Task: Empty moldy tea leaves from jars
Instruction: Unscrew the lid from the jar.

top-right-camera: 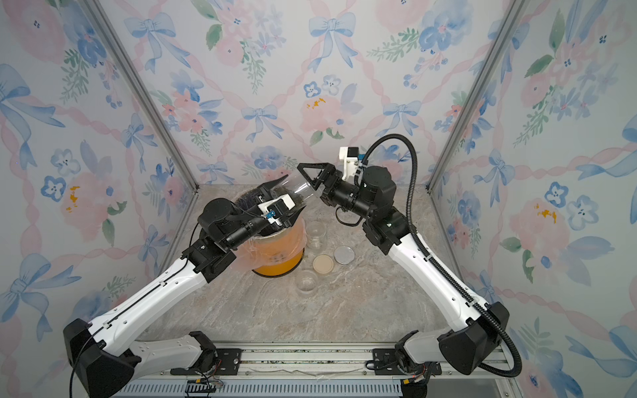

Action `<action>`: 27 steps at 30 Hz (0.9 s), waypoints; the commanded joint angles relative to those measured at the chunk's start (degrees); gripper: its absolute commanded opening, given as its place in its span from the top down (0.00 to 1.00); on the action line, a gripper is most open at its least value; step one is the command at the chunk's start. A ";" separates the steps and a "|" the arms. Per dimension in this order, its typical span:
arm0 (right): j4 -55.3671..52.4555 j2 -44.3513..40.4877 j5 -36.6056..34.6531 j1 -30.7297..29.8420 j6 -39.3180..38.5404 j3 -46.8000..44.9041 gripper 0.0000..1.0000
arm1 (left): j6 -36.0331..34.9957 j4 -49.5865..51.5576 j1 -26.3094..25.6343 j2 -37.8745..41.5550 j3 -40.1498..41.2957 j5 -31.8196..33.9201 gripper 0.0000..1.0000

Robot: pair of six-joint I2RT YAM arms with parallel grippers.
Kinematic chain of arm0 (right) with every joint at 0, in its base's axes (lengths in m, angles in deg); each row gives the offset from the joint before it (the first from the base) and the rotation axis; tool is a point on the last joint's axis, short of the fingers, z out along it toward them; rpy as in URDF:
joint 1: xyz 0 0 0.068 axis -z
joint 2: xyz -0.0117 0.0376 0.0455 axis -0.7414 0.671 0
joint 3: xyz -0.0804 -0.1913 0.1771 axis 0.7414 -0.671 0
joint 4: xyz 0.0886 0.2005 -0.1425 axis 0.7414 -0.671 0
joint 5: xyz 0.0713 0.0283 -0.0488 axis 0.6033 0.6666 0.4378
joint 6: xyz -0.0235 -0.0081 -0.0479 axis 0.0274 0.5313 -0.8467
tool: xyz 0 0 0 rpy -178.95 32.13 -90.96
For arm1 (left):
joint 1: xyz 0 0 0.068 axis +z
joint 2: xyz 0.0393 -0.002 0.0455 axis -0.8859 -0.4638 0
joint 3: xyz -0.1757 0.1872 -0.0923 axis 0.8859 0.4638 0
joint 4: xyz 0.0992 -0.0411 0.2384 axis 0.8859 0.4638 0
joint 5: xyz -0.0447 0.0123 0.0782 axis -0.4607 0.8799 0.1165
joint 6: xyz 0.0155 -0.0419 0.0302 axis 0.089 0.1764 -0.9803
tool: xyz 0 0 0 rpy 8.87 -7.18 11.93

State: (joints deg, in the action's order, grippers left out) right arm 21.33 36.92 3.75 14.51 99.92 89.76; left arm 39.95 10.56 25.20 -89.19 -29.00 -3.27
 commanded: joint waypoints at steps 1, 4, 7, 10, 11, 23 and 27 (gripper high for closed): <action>5.21 -0.96 6.03 0.72 -4.19 -1.10 0.49 | 17.61 -2.80 1.57 1.26 -4.80 -6.52 0.66; 5.79 -1.01 7.42 1.41 -4.91 -1.15 0.49 | 23.85 -3.14 2.84 0.42 -5.55 -10.23 0.67; 6.28 -1.44 8.49 2.26 -5.92 -1.28 0.49 | 27.75 -3.15 2.98 -0.26 -6.09 -12.28 0.67; 6.79 -1.66 9.53 3.38 -6.20 -1.54 0.49 | 30.59 -2.93 3.22 -0.53 -6.49 -12.96 0.67; 7.08 -1.61 10.09 3.84 -6.22 -1.46 0.49 | 31.62 -2.84 3.31 -0.61 -6.61 -13.22 0.67; 9.67 1.83 19.68 7.28 -10.26 2.23 0.48 | 44.16 -1.93 4.56 -1.45 -7.41 -18.75 0.68; 14.85 3.79 23.60 8.37 -10.53 2.17 0.48 | 46.69 -3.02 4.64 -1.41 -6.84 -19.72 0.69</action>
State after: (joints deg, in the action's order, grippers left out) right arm 30.18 39.15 23.00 20.85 93.91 90.68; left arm 79.27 12.75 29.22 -91.42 -33.59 -20.86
